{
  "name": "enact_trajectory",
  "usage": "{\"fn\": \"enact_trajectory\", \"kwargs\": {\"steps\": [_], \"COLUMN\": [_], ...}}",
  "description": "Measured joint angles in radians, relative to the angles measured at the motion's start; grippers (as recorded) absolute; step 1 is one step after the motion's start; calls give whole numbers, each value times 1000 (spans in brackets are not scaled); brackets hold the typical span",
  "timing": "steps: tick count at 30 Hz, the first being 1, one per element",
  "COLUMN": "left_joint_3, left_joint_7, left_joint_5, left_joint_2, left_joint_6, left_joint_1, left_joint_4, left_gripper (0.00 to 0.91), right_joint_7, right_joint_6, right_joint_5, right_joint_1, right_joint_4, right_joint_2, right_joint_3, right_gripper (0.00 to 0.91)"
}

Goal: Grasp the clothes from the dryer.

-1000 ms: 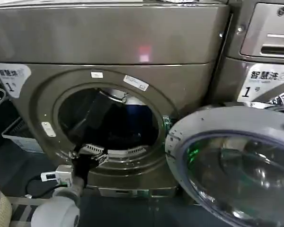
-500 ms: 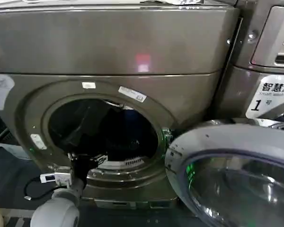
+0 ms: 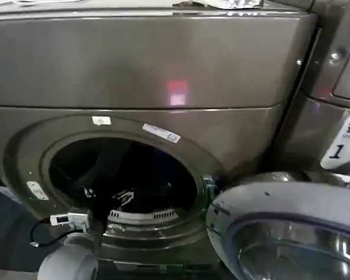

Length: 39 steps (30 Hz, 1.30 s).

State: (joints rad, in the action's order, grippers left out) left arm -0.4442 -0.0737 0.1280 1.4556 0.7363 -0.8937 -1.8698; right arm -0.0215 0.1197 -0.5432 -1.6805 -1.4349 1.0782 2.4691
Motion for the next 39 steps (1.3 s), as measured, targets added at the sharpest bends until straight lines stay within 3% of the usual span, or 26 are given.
{"fn": "enact_trajectory", "kwargs": {"steps": [11, 14, 17, 24, 30, 39], "left_joint_3": [29, 32, 35, 49, 68, 87], "left_joint_7": [-640, -809, -948, -1128, -1200, -1242], "left_joint_5": [659, 789, 872, 1032, 1137, 1169], "left_joint_2": [-35, -32, -25, -11, 11, 22], "left_joint_6": [-22, -122, -292, -603, -717, -783], "left_joint_1": [175, 218, 272, 395, 471, 540], "left_joint_4": [164, 201, 247, 367, 473, 611], "left_gripper": [907, 907, 907, 907, 907, 907], "right_joint_7": [4, 9, 10, 17, 19, 19], "right_joint_6": [-9, -13, -15, -21, -24, -28], "right_joint_5": [4, 12, 20, 28, 32, 36], "right_joint_1": [-13, -12, -6, -3, 0, 0], "right_joint_4": [-1, -2, -1, -4, -2, -6], "right_joint_2": [-1, -1, -4, 1, -9, -6], "right_joint_3": [-3, -7, -13, -19, -29, -35], "right_gripper": [907, 907, 907, 907, 907, 907]}}
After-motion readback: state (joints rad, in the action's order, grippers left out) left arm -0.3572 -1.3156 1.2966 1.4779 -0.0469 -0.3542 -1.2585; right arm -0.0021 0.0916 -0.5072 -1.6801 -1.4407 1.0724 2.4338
